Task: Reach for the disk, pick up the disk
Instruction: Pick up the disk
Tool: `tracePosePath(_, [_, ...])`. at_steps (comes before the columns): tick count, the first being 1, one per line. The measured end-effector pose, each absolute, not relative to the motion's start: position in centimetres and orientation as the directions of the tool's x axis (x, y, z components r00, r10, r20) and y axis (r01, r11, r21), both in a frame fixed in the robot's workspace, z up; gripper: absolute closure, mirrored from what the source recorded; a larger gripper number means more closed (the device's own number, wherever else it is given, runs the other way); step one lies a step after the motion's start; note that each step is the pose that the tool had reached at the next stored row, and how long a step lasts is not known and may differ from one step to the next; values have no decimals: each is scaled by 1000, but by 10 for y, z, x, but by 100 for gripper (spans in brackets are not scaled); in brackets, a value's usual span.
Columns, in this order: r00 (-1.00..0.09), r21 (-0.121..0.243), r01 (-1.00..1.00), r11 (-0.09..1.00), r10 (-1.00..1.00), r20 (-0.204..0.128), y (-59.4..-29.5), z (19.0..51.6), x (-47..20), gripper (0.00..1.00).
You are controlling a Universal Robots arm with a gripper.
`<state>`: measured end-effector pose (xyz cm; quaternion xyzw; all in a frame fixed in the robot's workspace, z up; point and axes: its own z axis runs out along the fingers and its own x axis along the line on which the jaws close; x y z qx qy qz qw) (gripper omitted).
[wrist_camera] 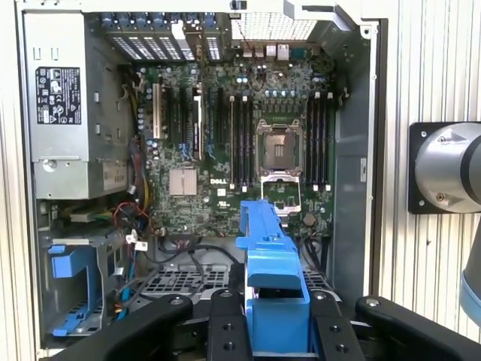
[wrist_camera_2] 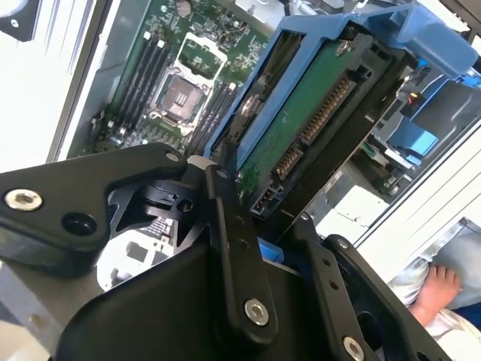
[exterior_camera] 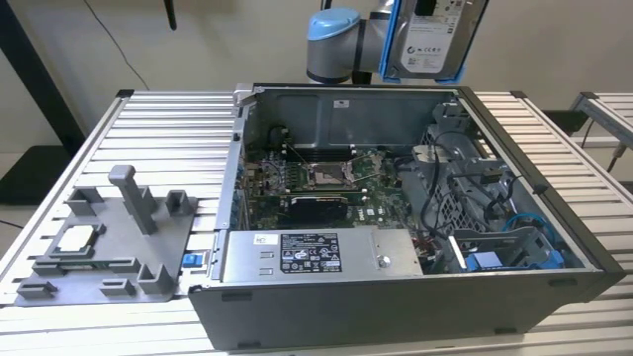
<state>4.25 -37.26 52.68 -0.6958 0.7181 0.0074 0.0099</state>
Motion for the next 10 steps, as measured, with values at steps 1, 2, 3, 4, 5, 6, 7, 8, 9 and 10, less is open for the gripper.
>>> tracePosePath(1, [-31,-3,-999,32,-999,-24,-374,527,42,100])
tracePosePath(2, [-31,-3,-999,32,-999,-25,-376,527,42,100])
tracePosePath(3, [-31,-3,-999,32,-999,-25,-378,527,42,100])
tracePosePath(4, [-31,-3,-999,31,-999,-25,-380,527,42,100])
tracePosePath(5, [-31,-3,-999,32,-999,-25,-382,527,42,100])
tracePosePath(6, [-31,-3,-999,32,-999,-25,-384,527,42,100])
tracePosePath(7, [-31,-3,-999,32,-999,-25,-387,527,42,100])
tracePosePath(8, [-31,-3,-999,31,-999,-25,-390,527,42,100])
tracePosePath(9, [-31,-3,-999,32,-999,-25,-393,527,42,100])
tracePosePath(10, [-31,-3,-999,32,-999,-25,-396,527,42,100])
